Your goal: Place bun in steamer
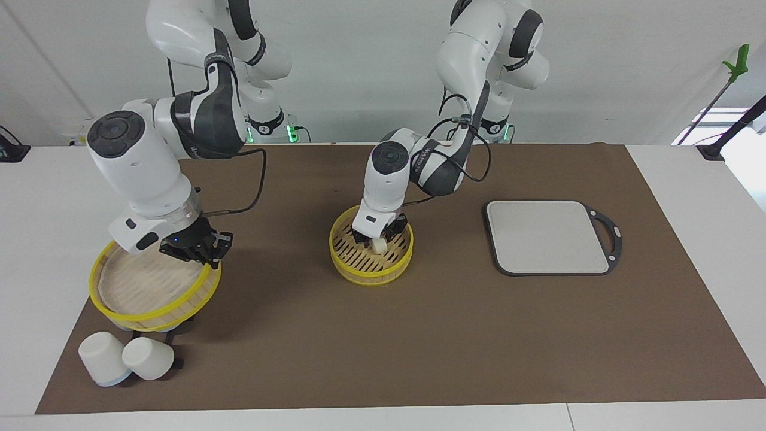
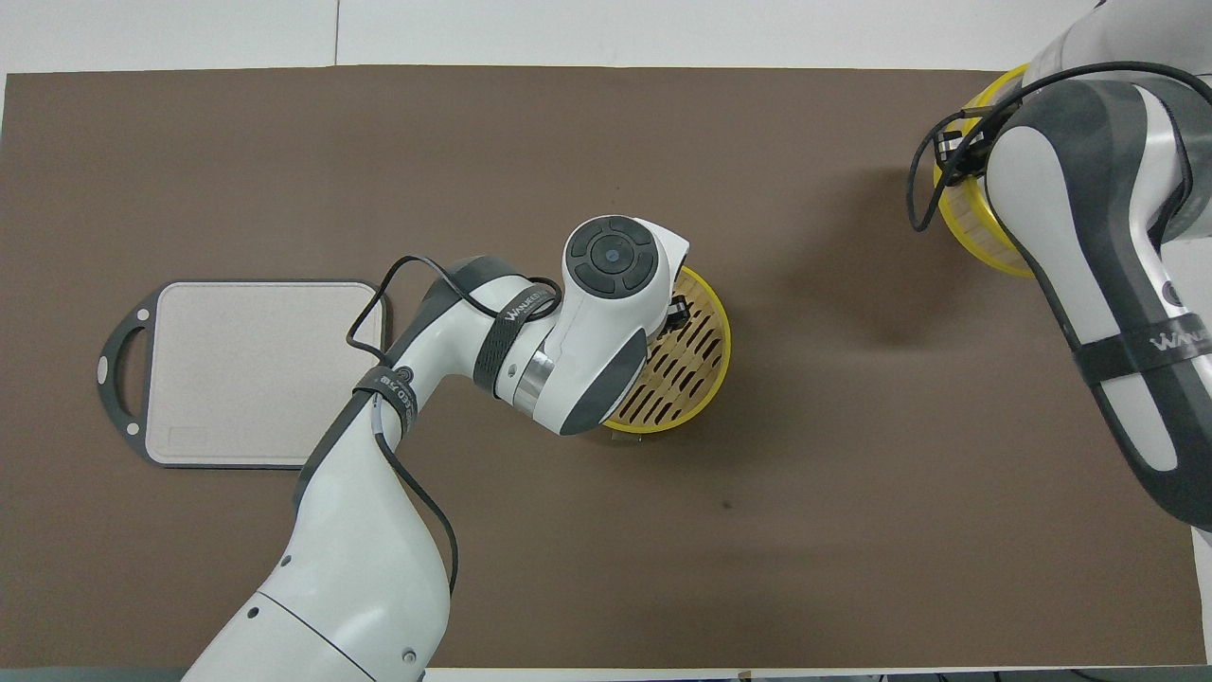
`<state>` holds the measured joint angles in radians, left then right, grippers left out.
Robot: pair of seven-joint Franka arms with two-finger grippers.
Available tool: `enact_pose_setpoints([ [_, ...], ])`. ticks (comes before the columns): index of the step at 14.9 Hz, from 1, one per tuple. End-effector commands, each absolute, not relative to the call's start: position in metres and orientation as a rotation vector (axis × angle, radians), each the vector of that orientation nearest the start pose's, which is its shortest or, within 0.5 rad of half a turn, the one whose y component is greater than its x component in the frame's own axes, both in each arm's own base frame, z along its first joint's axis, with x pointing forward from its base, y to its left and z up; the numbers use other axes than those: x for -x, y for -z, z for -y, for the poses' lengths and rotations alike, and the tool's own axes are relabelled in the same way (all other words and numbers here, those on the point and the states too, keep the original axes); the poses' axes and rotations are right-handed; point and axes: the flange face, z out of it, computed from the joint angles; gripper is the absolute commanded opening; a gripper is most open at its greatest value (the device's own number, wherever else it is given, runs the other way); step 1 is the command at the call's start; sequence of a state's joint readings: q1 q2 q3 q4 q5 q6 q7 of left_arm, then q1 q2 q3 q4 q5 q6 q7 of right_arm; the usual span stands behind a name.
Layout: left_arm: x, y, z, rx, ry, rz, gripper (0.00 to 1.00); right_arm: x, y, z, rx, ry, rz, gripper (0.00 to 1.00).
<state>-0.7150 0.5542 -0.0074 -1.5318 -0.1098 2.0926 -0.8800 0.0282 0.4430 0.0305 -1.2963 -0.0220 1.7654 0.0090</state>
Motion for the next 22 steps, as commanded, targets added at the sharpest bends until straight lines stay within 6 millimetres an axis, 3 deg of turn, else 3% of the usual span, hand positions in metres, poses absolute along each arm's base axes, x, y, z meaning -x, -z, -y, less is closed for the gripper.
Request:
enact_pose_setpoints([
  [1,-0.526,-0.358,0.467,3.173,-0.087,0.395,1.0,-0.681,-0.496,-0.042,3.131,0.053,0.074,0.0],
  [3,-0.545,-0.384,0.449,3.162,-0.071,0.46,1.0,-0.68,-0.496,-0.053,3.131,0.05,0.007,0.0],
  [5,-0.549,-0.438,0.427,3.191,0.012,0.507,1.0,-0.677,-0.497,-0.086,3.127,0.055,-0.079,0.0],
  [7,-0.567,-0.481,0.367,3.162,0.036,0.628,1.0,-0.674,-0.495,-0.114,3.123,0.052,-0.122,0.0],
  [10,-0.591,-0.532,0.272,3.152,0.04,0.702,1.0,-0.657,-0.493,-0.196,3.11,0.066,-0.226,0.0],
  [11,-0.598,-0.548,0.226,3.154,0.028,0.669,1.0,-0.647,-0.489,-0.234,3.111,0.063,-0.253,0.0],
  [12,-0.598,-0.564,0.195,3.166,0.026,0.613,1.0,-0.635,-0.478,-0.275,3.109,0.05,-0.319,0.0],
  [15,-0.582,-0.599,0.122,3.181,-0.043,0.461,1.0,-0.613,-0.446,-0.351,3.078,0.058,-0.467,0.0],
  [17,-0.562,-0.611,0.097,3.193,-0.108,0.323,1.0,-0.602,-0.437,-0.383,3.049,0.069,-0.539,0.0],
  [19,-0.548,-0.615,0.089,3.164,-0.154,0.278,1.0,-0.588,-0.43,-0.41,3.031,0.073,-0.553,0.0],
  [22,-0.529,-0.629,0.08,3.134,-0.208,0.169,1.0,-0.576,-0.412,-0.434,3.037,0.056,-0.573,0.0],
])
